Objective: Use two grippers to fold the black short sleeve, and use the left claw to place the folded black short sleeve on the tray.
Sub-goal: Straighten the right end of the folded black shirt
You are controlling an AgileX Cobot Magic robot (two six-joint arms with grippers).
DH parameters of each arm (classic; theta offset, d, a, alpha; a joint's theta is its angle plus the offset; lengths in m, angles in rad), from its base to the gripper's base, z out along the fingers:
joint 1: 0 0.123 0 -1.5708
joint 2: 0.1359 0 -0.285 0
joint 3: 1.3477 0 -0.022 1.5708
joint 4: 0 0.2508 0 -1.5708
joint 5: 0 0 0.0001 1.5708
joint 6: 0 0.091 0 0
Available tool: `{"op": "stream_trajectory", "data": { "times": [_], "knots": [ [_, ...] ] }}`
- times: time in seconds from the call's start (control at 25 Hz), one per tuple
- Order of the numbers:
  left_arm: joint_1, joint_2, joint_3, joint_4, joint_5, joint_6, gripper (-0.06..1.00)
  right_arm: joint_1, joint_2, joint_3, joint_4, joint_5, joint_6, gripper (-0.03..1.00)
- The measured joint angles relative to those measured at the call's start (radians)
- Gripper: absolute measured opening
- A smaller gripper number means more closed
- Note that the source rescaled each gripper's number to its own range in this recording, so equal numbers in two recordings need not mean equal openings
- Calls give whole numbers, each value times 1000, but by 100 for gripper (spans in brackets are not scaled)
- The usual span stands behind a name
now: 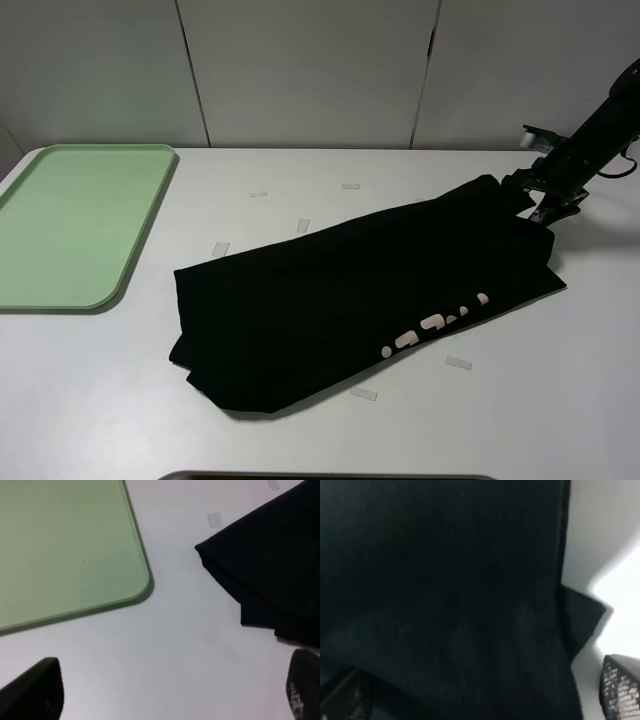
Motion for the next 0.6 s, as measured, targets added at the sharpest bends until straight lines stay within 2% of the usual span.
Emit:
{"op": "stream_trajectory", "data": {
  "times": [0.12, 0.2, 0.44, 0.6],
  "knots": [
    [0, 0, 0, 0, 0, 0, 88, 8, 3, 0, 18, 11, 0, 98],
    [0, 0, 0, 0, 0, 0, 88, 17, 7, 0, 29, 20, 0, 89],
    [0, 0, 0, 0, 0, 0, 88, 25, 24, 3, 61, 22, 24, 42],
    [0, 0, 0, 0, 0, 0, 88, 34, 24, 3, 56, 22, 43, 19]
  ]
}}
